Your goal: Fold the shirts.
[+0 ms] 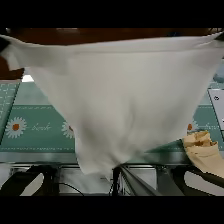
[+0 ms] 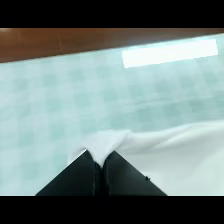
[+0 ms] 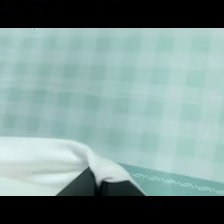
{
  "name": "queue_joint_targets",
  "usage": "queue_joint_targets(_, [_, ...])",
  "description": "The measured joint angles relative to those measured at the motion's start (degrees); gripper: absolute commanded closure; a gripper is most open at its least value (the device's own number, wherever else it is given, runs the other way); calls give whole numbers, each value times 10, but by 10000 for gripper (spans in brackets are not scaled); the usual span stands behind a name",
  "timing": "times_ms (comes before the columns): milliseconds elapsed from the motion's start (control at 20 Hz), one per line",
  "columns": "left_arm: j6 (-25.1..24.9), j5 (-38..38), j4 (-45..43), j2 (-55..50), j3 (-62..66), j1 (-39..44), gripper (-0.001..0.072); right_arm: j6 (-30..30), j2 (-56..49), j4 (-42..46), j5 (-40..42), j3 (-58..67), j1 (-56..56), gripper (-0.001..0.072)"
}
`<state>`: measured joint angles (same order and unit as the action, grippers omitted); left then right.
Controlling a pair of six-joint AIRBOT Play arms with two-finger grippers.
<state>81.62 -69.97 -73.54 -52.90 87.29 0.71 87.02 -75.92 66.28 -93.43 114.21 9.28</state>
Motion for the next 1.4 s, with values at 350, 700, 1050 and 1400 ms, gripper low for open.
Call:
queue_joint_targets(350, [-70, 151, 18, -190, -19, 2, 683, -14, -165, 75, 205, 0, -52, 685])
queue_joint_targets(700, [-87, 244, 20, -304, -21, 24, 682, -8, -277, 88, 291, 0, -58, 684])
queue_joint_targets(1050, [-90, 259, 20, -372, -21, 55, 682, -7, -340, 86, 340, 0, -58, 684])
queue_joint_targets(1400, [-90, 239, 20, -419, -21, 69, 677, -7, -355, 78, 410, 0, -58, 681])
